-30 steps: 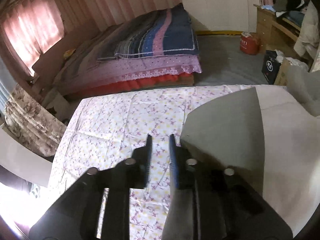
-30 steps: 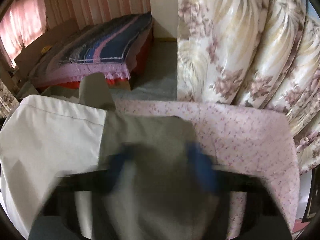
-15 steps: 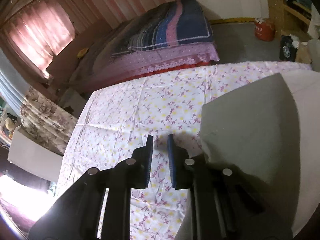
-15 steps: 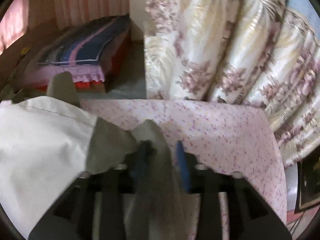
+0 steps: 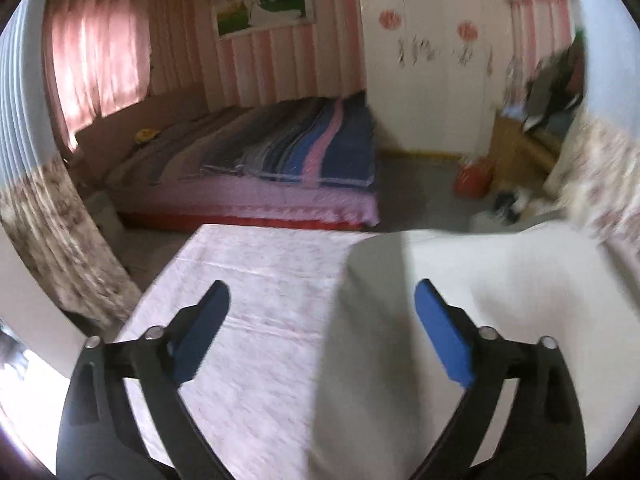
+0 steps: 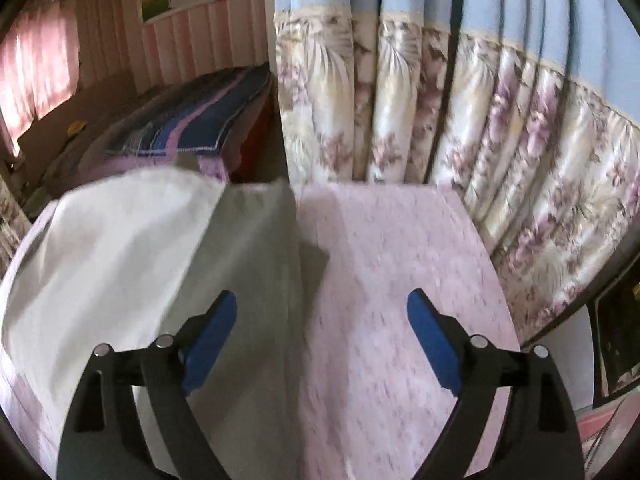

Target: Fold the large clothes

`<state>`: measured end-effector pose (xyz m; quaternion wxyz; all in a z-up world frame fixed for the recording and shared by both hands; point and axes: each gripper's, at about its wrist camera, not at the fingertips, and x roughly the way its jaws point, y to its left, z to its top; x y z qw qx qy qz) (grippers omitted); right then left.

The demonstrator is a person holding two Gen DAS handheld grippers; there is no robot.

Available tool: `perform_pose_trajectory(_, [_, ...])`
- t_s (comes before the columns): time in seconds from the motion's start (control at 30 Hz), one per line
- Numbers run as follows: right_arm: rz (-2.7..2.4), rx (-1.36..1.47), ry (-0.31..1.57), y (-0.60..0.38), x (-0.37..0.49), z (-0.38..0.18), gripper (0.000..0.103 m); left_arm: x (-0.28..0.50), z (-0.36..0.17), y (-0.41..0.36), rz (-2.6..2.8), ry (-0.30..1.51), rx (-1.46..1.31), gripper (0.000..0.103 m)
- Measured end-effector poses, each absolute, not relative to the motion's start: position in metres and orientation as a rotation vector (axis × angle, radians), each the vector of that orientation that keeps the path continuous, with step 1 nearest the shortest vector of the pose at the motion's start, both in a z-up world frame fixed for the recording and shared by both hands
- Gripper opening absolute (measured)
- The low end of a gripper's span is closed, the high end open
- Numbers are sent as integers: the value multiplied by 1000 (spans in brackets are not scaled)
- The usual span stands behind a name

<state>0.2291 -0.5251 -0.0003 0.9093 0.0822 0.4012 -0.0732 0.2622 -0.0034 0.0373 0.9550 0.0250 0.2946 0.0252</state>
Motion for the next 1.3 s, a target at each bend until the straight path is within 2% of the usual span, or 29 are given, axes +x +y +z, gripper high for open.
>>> perform_pose_trajectory(0.13, [-103, 170, 880, -513, 220, -27, 87, 233, 35, -43, -33, 604, -4, 100])
perform_pose_trajectory(0.4, [-86, 296, 886, -497, 224, -51, 87, 233, -28, -127, -121, 747, 87, 100])
perform_pose_trajectory(0.67, [-34, 318, 905, -496, 228, -56, 87, 248, -79, -125, -59, 850, 163, 100])
perform_pose_trajectory(1.0, [23, 307, 995, -484, 251, -80, 86, 243, -62, -120, -108, 832, 114, 98])
perform_pose_trajectory(1.03, [33, 314, 997, -484, 251, -83, 83, 241, -60, -122, -124, 827, 108, 98])
perform_pose_trajectory(1.07, [45, 314, 992, -483, 251, -83, 67, 238, -57, -128, -142, 820, 108, 98])
perform_pose_trajectory(1.1, [72, 310, 980, -479, 250, -81, 60, 236, -55, -133, -153, 815, 113, 98])
perform_pose_trajectory(1.2, [61, 219, 968, -464, 248, -72, 52, 233, -54, -146, -147, 803, 124, 96])
perform_pose_trajectory(1.3, [75, 255, 974, -469, 249, -73, 44, 234, -51, -147, -141, 803, 75, 94])
